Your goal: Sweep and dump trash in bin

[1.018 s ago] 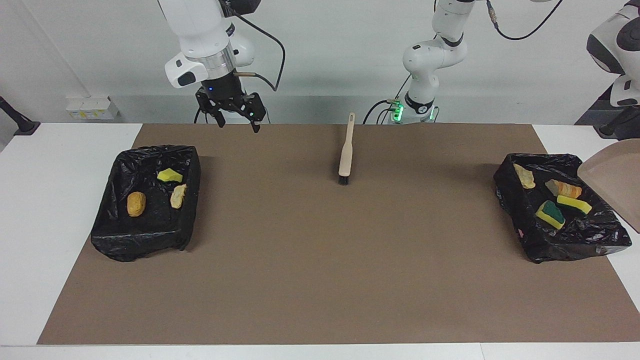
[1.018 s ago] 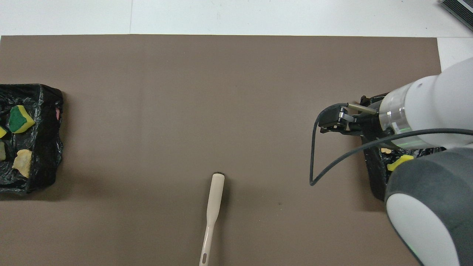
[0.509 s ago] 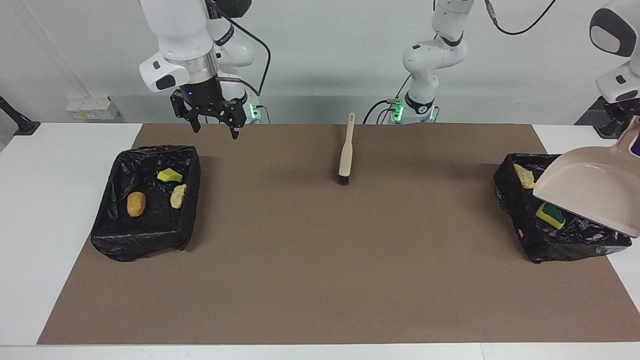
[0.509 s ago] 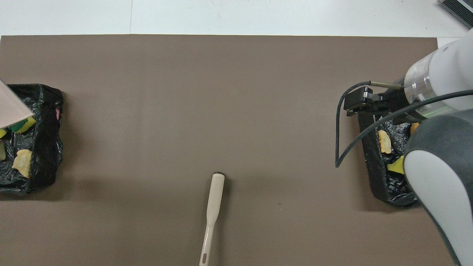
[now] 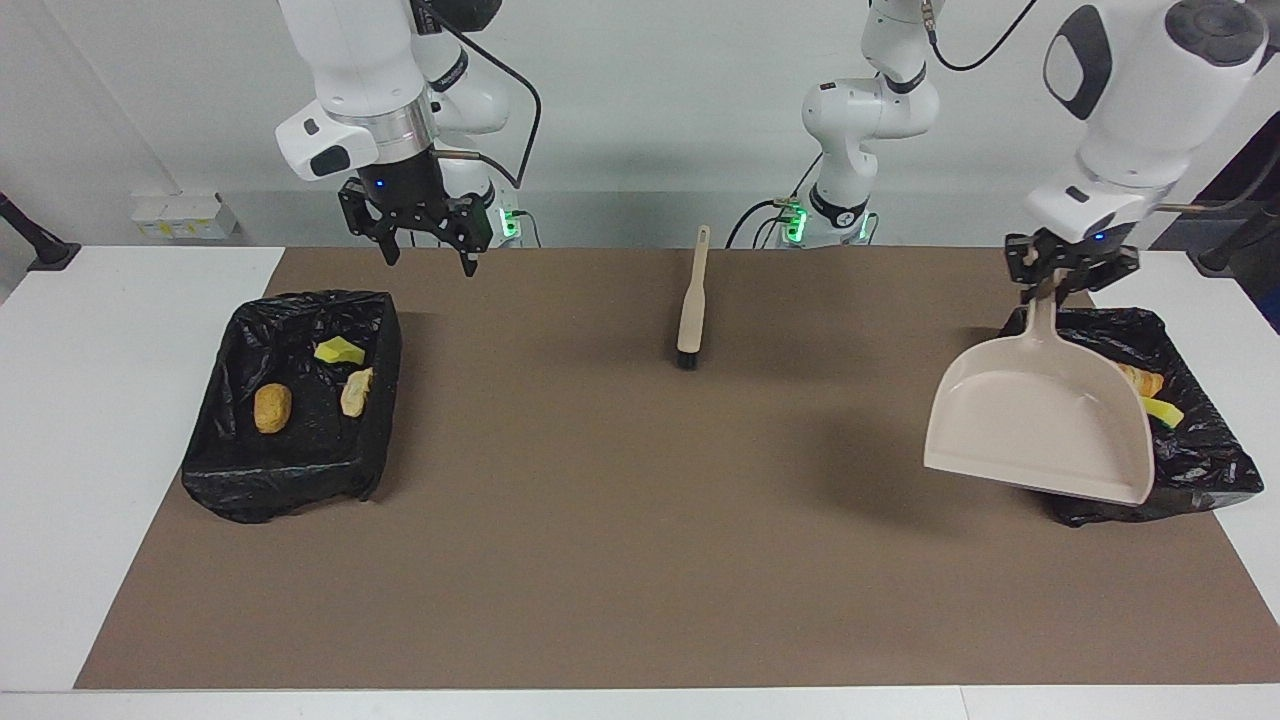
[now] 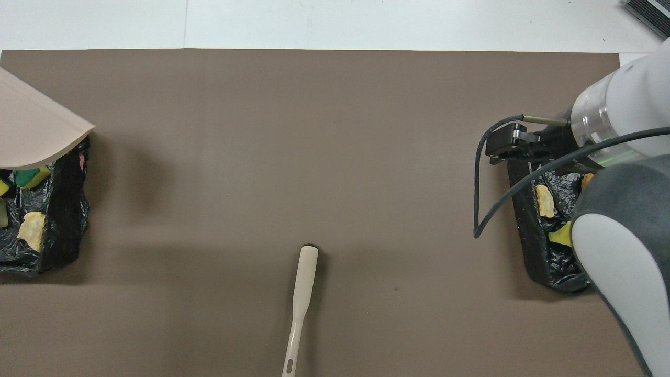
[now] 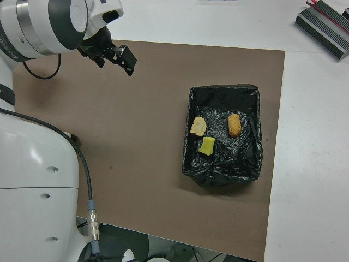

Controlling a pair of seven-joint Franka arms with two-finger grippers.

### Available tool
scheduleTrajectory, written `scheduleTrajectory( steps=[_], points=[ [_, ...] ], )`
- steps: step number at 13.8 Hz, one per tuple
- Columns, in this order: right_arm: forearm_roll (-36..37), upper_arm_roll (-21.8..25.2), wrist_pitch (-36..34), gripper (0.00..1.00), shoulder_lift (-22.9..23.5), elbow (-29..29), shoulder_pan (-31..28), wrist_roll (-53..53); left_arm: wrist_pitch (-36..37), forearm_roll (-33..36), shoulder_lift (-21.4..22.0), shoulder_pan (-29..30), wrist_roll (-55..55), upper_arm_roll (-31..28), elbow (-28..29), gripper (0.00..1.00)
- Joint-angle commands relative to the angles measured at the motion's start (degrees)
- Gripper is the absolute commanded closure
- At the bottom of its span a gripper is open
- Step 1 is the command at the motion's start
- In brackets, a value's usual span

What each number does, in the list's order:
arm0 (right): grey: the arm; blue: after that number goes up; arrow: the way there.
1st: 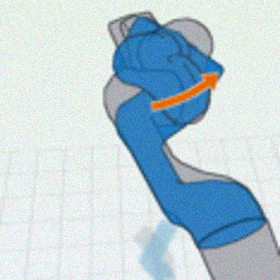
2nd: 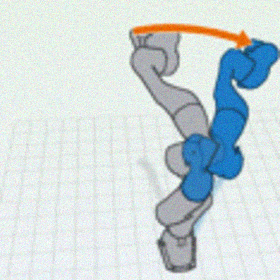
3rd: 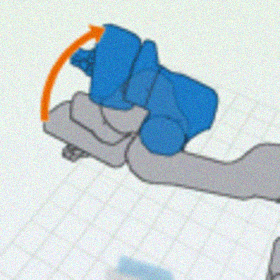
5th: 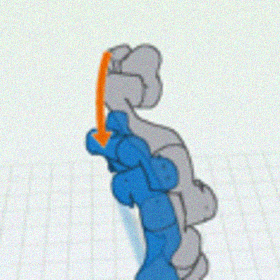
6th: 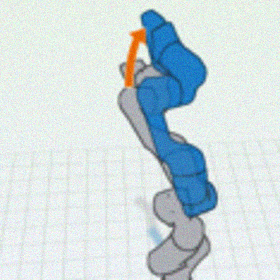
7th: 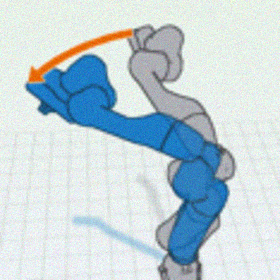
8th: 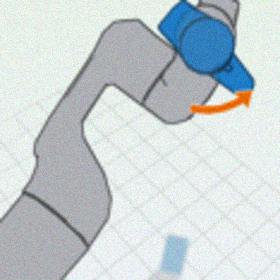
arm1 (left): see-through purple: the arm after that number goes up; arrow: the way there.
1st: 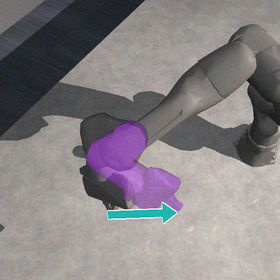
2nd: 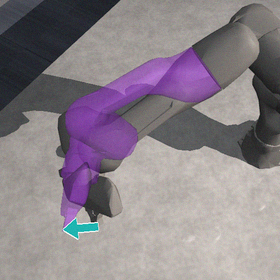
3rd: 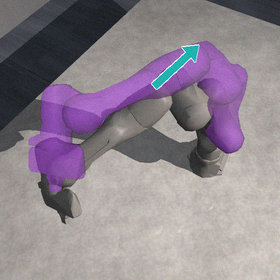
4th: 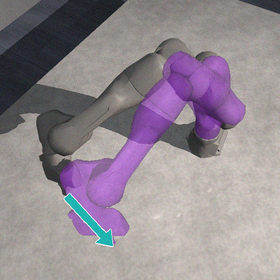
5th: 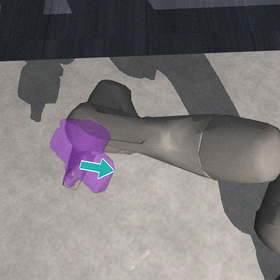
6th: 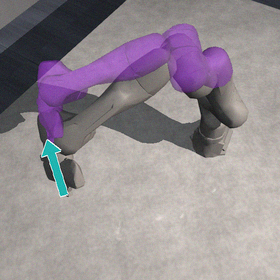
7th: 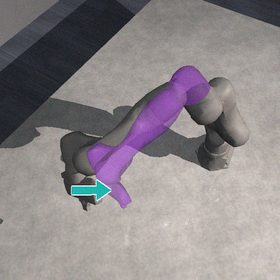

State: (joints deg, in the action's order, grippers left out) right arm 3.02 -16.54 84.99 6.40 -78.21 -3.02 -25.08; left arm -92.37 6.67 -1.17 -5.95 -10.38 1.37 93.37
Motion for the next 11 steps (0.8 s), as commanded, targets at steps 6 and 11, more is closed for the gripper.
scheduleTrajectory(
  steps=[6, 11],
  points=[
    [0.06, 2.73, -1.23, 0.00, -1.13, -0.80, -0.15, 2.05, -24.94, -10.44, -5.84, -19.79, 24.08, -1.02, 8.24, 1.00],
    [-2.13, 8.19, -0.70, 0.00, -3.50, -4.66, 2.67, 4.59, -32.35, -12.73, -13.15, -27.09, 32.09, -1.02, 9.55, 1.00]
  ],
)
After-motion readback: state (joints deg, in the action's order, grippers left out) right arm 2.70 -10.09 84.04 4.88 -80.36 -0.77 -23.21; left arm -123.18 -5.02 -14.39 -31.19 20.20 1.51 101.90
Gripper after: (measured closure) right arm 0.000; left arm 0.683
